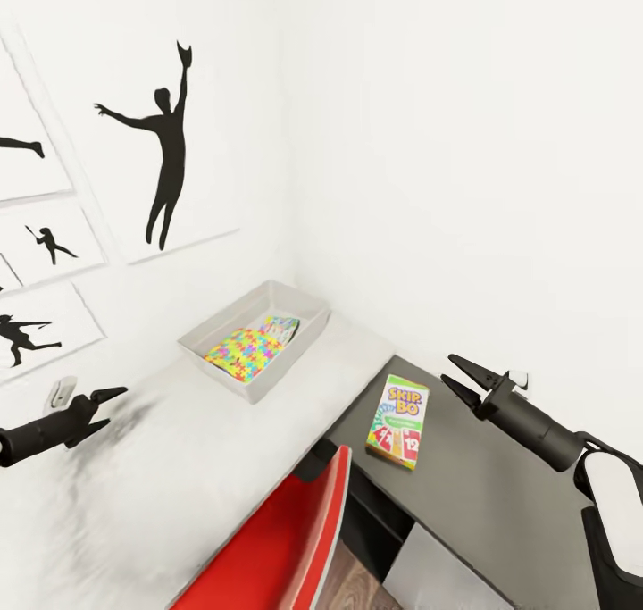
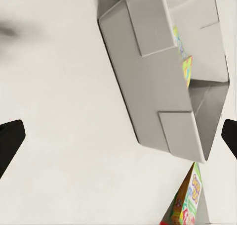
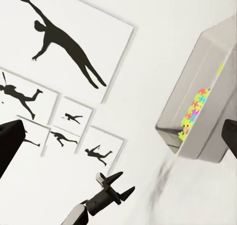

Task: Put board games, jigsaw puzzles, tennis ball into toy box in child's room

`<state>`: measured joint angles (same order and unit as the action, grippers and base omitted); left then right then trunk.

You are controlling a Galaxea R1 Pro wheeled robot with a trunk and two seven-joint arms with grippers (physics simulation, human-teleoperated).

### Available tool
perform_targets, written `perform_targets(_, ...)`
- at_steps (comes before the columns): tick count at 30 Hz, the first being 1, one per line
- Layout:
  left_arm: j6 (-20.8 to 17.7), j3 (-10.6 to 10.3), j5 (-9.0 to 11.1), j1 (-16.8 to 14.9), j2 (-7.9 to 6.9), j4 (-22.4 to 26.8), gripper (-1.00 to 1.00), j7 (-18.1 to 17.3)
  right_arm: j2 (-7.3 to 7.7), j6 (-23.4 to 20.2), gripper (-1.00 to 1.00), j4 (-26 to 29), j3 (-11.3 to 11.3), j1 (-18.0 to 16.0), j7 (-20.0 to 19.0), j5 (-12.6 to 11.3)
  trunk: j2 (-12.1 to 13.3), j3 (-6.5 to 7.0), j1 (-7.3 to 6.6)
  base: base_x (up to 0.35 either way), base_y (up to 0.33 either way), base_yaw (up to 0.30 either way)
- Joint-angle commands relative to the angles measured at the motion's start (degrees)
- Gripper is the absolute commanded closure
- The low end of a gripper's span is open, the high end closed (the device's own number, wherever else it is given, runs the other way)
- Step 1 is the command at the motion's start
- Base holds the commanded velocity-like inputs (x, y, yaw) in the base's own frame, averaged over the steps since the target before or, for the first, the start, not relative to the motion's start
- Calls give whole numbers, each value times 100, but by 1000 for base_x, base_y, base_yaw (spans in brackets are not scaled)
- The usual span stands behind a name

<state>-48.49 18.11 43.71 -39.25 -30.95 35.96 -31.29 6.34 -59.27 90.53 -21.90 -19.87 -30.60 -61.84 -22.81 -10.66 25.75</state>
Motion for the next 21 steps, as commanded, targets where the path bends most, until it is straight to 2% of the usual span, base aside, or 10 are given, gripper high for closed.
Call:
perform_targets(1, -31, 17, -10, -4, -5, -1, -100, -31, -2, -25, -100, -6, -7, -8, -43, 40, -11, -8, 3, 0, 75, -277)
perform_targets(10, -31, 10, -5, -4, -77, -1, -100, -51, -6, -19, -100, -11, -3, -8, -42, 40, -11, 21, 3, -74, 134, -267)
perform_targets(21, -35, 12, -3, -4, -98, -1, -100, -65, -10, -6, -100, -12, 3, -8, 43, 50, -11, 57, 3, -14, 21, -257)
